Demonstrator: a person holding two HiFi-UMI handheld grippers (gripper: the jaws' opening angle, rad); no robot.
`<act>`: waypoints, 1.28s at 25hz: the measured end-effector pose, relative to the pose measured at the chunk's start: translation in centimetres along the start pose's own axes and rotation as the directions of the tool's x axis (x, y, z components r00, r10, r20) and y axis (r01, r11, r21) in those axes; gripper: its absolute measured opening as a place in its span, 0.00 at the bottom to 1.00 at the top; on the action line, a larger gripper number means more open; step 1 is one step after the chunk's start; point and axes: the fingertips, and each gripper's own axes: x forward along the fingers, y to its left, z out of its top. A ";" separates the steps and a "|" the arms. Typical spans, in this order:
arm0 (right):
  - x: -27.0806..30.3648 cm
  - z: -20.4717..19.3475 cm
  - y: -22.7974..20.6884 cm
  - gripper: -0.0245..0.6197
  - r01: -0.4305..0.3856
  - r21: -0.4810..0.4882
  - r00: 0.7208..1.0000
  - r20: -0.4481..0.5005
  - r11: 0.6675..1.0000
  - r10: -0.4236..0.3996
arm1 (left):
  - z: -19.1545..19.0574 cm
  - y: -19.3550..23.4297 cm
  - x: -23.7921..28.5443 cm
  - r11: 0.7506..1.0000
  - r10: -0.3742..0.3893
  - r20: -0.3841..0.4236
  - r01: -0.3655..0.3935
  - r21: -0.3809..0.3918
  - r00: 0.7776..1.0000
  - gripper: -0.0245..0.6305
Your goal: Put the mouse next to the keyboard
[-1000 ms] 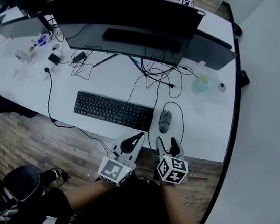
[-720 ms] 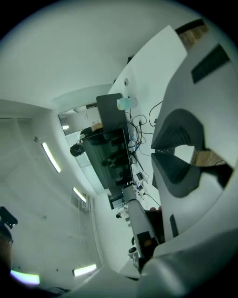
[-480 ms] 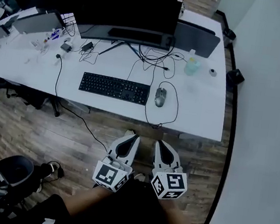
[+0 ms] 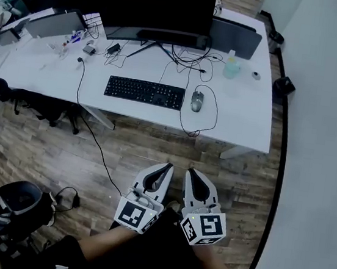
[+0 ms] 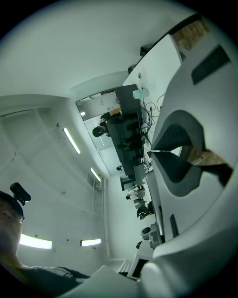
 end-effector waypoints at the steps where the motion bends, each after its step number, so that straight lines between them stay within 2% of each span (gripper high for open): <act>1: -0.2 0.3 0.2 0.08 0.005 -0.013 1.000 0.010 1.000 -0.004 | 0.5 0.0 -0.3 1.000 -0.002 0.012 0.002 0.014 1.000 0.04; 8: -1.2 2.4 1.5 0.08 0.078 -0.035 0.994 0.077 0.996 -0.075 | 1.6 -0.2 -1.4 0.999 -0.051 0.020 0.051 0.002 0.998 0.04; 14: -1.1 3.1 3.8 0.07 0.073 -0.104 0.992 0.106 0.992 -0.062 | 2.7 0.2 -2.0 0.998 -0.056 0.049 0.054 0.033 0.997 0.04; 22: -1.9 2.6 3.9 0.07 0.096 -0.105 0.990 0.114 0.990 -0.084 | 2.3 -1.0 -3.1 0.998 -0.049 0.066 0.047 0.031 0.997 0.04; 27: -2.9 2.9 3.1 0.07 0.116 -0.124 0.987 0.123 0.986 -0.100 | 2.2 -1.4 -3.2 0.999 -0.048 0.077 0.050 -0.019 0.996 0.04; 32: -3.9 2.5 2.4 0.07 0.137 -0.157 0.987 0.110 0.978 -0.121 | 2.4 -2.9 -3.4 0.998 -0.060 0.097 0.059 0.005 0.993 0.04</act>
